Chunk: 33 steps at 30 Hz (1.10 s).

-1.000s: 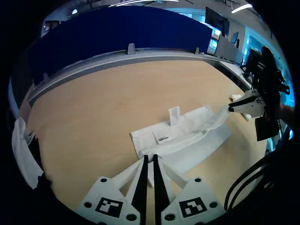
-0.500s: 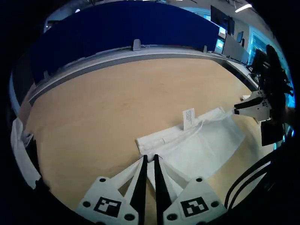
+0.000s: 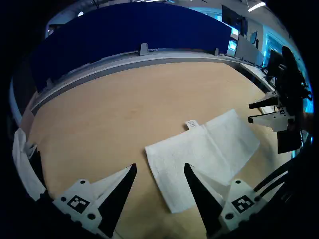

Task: Fold towel

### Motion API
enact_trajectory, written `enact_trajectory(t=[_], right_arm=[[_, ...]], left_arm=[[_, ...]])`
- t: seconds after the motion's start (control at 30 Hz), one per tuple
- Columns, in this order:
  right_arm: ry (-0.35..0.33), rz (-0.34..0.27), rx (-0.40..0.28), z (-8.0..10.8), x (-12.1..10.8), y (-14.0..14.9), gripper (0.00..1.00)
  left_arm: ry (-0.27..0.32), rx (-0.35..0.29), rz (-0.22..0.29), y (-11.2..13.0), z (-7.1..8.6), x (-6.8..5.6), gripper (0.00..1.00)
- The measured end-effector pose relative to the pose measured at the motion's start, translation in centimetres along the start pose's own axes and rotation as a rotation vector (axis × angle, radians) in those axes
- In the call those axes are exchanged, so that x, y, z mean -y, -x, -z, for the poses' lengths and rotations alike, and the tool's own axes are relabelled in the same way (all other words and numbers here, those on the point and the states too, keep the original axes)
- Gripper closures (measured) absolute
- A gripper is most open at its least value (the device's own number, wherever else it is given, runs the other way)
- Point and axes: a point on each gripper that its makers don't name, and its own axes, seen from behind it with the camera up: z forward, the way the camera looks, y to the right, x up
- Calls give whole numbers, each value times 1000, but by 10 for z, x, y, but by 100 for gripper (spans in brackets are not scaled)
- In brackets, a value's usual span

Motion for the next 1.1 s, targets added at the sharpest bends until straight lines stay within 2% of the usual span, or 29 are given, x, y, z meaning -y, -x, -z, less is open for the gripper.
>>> enact_trajectory(t=[0.37, 0.87, 1.1], right_arm=[[-15, 10, 1, 16, 7, 10, 8], [-13, -8, 16, 51, 19, 49, 8], [-20, 13, 18, 56, 19, 52, 8]], left_arm=[[-4, -5, 18, 5, 17, 0, 12], [-20, 13, 64, 49, 57, -10, 12], [-46, 5, 85, 58, 68, -8, 12]])
